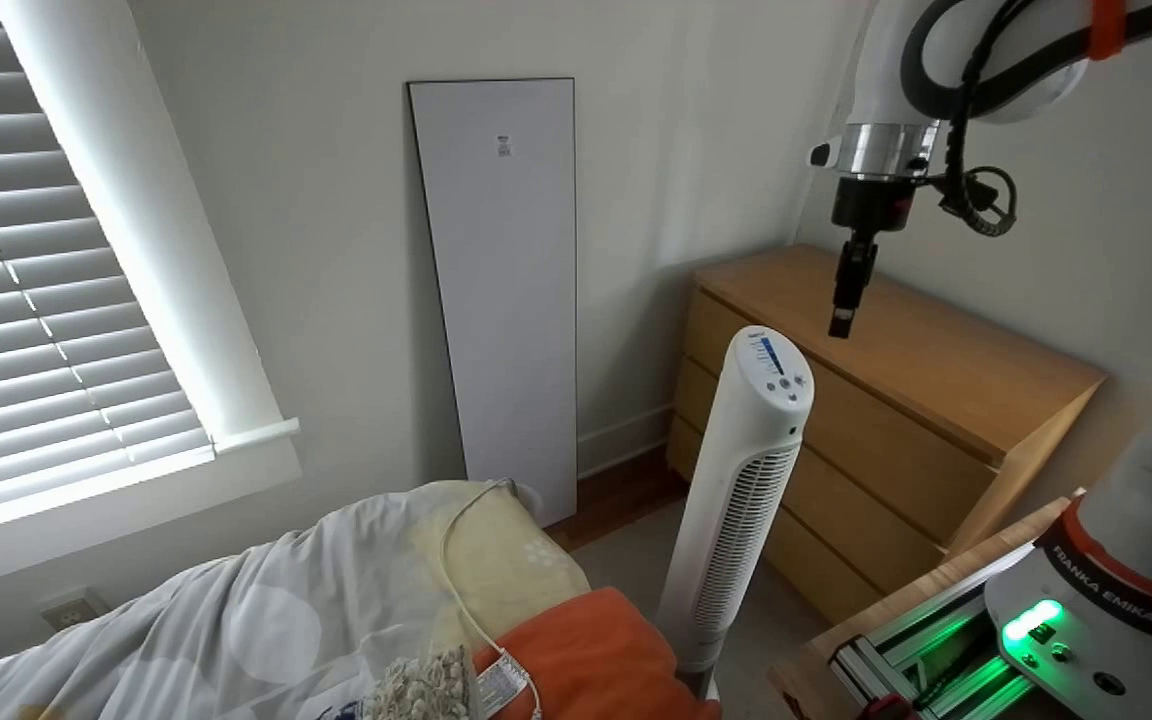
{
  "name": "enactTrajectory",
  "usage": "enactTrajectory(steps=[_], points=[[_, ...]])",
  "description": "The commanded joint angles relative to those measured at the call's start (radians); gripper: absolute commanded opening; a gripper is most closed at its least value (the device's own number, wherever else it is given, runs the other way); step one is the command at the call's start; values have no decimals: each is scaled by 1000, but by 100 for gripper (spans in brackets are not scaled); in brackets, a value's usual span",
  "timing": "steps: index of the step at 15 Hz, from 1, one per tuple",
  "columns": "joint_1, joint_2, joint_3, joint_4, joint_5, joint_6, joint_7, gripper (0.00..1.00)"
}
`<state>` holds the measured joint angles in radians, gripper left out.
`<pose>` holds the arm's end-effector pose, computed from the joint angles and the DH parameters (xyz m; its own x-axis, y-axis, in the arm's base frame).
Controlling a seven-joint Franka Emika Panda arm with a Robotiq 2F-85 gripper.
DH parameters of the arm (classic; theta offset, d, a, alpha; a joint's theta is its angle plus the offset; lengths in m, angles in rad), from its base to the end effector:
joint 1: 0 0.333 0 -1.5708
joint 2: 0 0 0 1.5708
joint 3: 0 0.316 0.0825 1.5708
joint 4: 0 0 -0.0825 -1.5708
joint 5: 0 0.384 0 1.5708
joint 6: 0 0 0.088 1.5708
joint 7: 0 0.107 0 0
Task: Press a button on the air con
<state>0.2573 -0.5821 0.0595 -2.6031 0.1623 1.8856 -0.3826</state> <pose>0.3291 0.1204 0.4317 0.8031 0.5897 -0.0856 0.5737 -0.8040 -0.1563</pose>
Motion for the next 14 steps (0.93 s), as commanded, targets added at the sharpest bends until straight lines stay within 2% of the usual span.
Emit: enactTrajectory(steps=[1,4,6,7,8,14], points=[[5,-143,3,-43,39,33,52,78],[5,-209,20,-48,22,66,87,99],[-1,-241,32,-56,0,100,103,100],[8,-179,9,-8,5,59,76,97],[9,-194,13,-14,3,72,82,100],[10,-216,16,-26,2,79,90,100]])
